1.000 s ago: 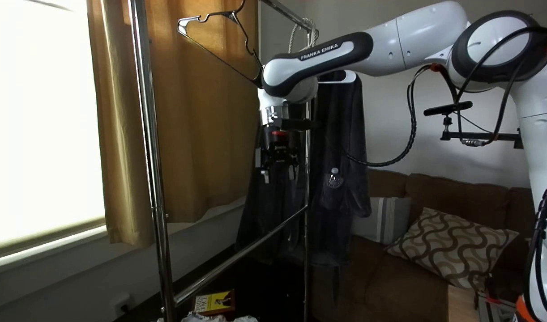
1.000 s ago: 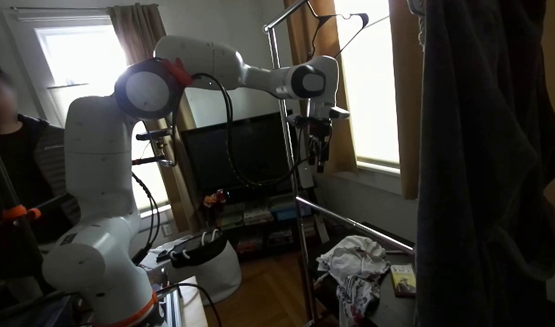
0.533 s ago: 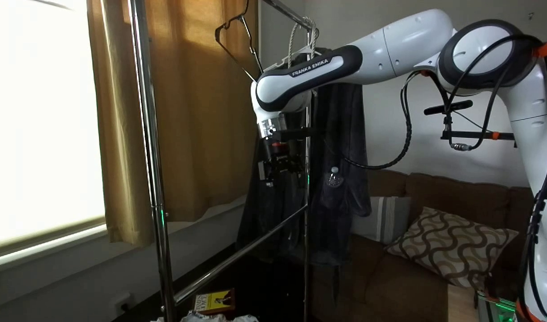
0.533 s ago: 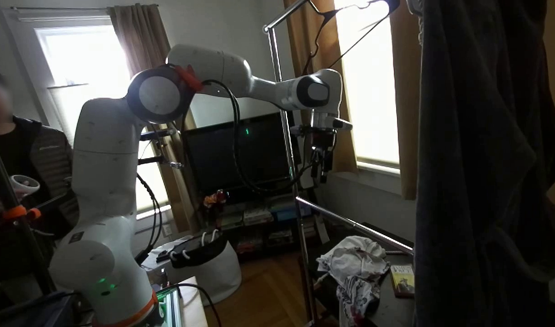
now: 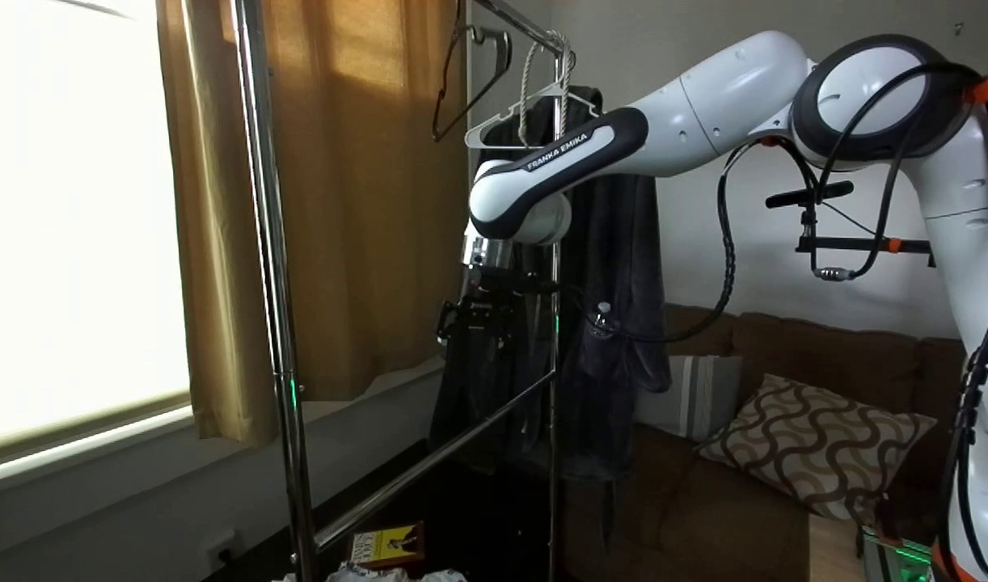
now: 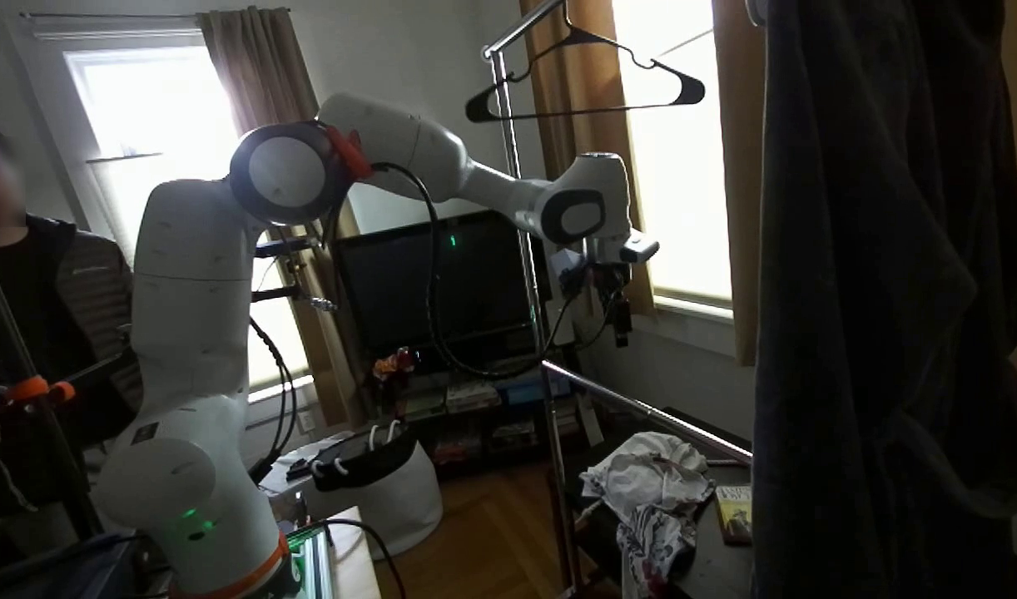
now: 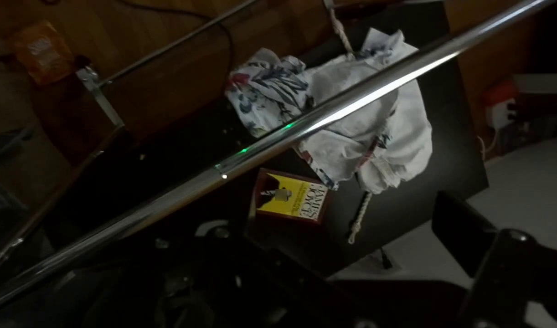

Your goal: Pick up the black coat hanger and hang it on the top rail

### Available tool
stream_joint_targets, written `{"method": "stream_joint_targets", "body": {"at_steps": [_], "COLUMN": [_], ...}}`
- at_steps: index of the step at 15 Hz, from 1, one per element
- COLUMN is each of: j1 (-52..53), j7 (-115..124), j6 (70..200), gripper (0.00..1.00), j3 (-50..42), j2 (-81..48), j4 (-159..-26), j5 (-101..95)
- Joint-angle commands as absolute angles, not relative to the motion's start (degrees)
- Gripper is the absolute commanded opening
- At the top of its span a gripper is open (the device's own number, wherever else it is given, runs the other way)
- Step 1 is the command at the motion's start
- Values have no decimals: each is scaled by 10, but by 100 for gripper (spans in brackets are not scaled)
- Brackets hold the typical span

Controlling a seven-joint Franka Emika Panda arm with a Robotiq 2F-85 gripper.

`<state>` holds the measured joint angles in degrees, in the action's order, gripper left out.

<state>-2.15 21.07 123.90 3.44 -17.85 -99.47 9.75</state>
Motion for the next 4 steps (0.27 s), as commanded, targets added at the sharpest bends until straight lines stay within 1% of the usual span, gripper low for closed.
{"method": "stream_joint_targets", "body": {"at_steps": [1,2,3,4], "j1": [-17,-16,-10,-9], "j7": [161,147,169,164], "j6": [1378,1401,1361,1372], "gripper": [100,100,100,100], "j3": [39,42,29,29], "j2": [-173,-176,-186,-189], "j4": [-1094,-1109,-1068,-1078], "j5": [186,201,172,175]}}
